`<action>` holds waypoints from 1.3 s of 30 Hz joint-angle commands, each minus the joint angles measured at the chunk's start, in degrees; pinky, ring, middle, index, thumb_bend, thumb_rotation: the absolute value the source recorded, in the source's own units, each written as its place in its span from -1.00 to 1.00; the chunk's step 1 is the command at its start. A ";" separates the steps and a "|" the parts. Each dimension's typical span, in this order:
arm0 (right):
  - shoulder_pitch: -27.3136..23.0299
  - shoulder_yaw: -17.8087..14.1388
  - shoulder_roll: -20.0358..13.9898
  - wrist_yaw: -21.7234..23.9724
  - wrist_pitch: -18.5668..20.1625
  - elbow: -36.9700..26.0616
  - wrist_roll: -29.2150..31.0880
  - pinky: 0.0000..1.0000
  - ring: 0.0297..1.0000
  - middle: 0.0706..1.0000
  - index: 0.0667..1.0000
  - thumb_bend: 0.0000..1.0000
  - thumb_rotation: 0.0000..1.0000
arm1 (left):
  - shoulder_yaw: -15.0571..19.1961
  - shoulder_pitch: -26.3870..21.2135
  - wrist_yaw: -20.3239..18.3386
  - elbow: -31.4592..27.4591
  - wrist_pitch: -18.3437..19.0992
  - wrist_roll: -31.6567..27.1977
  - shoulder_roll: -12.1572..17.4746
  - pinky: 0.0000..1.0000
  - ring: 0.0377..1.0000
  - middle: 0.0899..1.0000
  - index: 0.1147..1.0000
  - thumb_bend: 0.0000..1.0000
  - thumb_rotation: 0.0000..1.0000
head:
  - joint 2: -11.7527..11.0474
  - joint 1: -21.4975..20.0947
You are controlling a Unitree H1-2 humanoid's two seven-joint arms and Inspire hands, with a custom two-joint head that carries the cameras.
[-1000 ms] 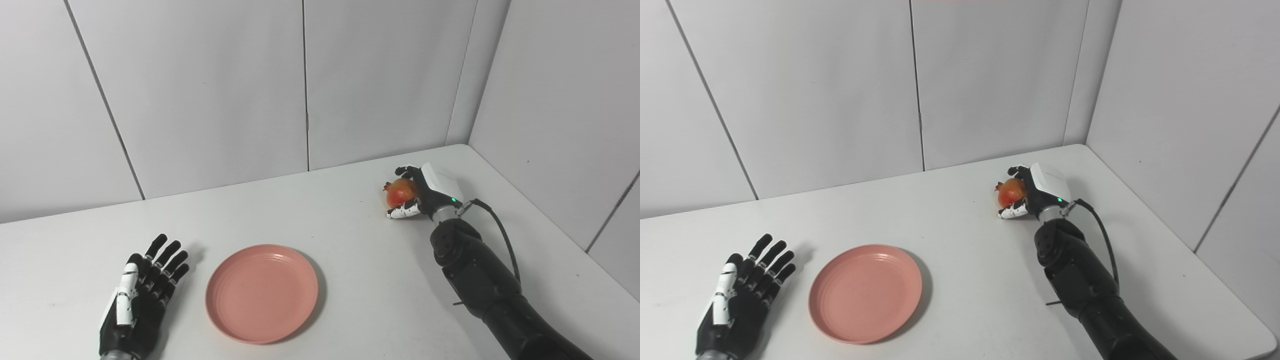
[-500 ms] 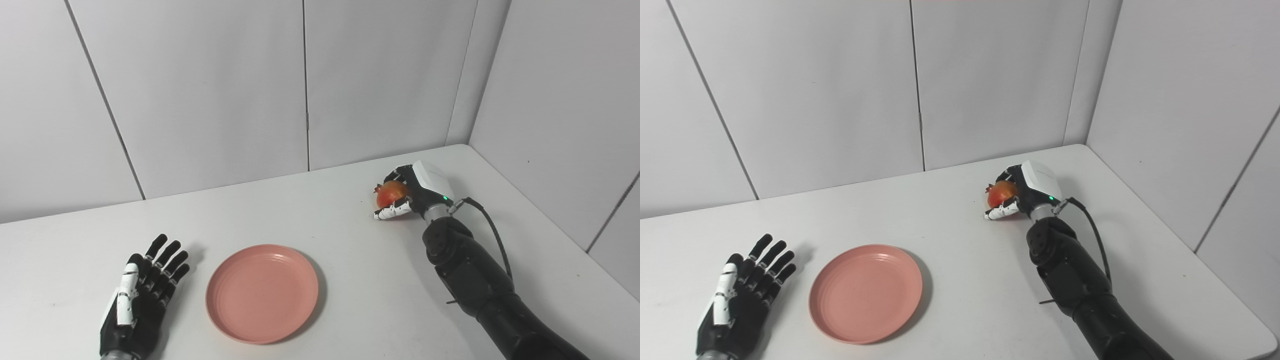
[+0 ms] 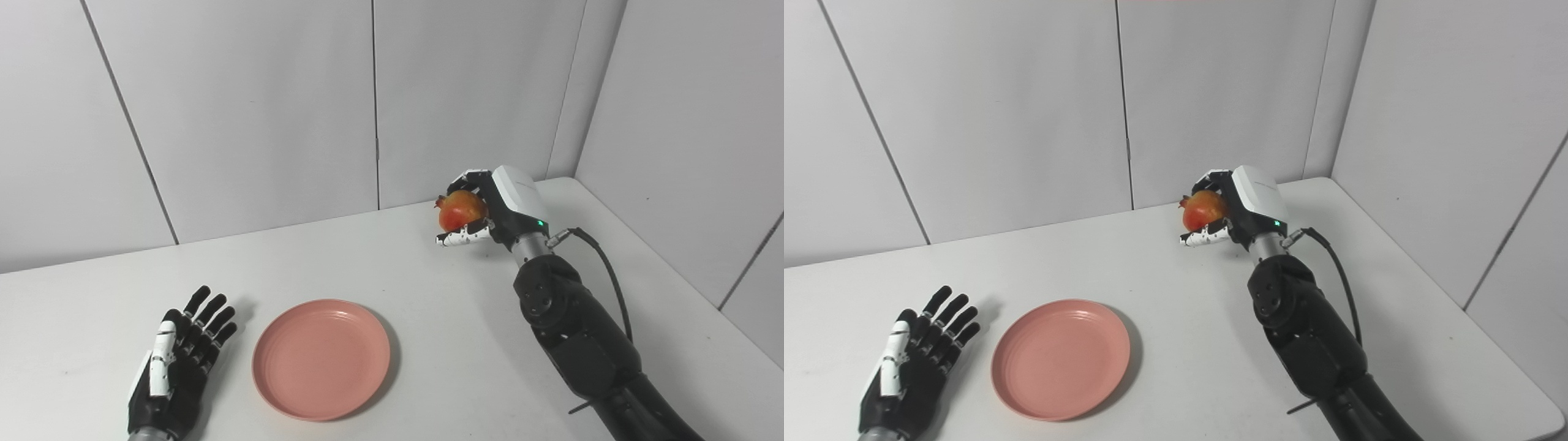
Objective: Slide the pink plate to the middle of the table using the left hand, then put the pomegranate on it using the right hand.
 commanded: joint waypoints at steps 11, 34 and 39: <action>-1.85 5.39 4.70 5.13 -4.61 -9.43 -2.53 -0.33 -0.24 -0.16 -0.10 0.00 -0.75 | -1.94 0.62 2.91 0.53 0.85 3.84 -2.60 0.81 0.77 0.77 0.75 -0.26 1.00 | 0.71 5.07; -0.17 15.01 10.62 7.78 -11.01 -1.96 -5.15 -0.38 -0.27 -0.16 -0.10 0.01 -0.75 | -3.15 0.86 12.57 0.76 -9.65 14.92 -8.99 0.80 0.82 0.83 0.82 -0.23 1.00 | 3.62 17.15; 0.77 15.96 10.95 10.35 -9.23 -2.47 -6.02 -0.34 -0.22 -0.13 -0.10 0.01 -0.74 | -4.59 1.22 14.28 -0.35 -10.33 18.48 -9.61 0.87 0.87 0.88 0.88 -0.21 1.00 | 4.44 19.31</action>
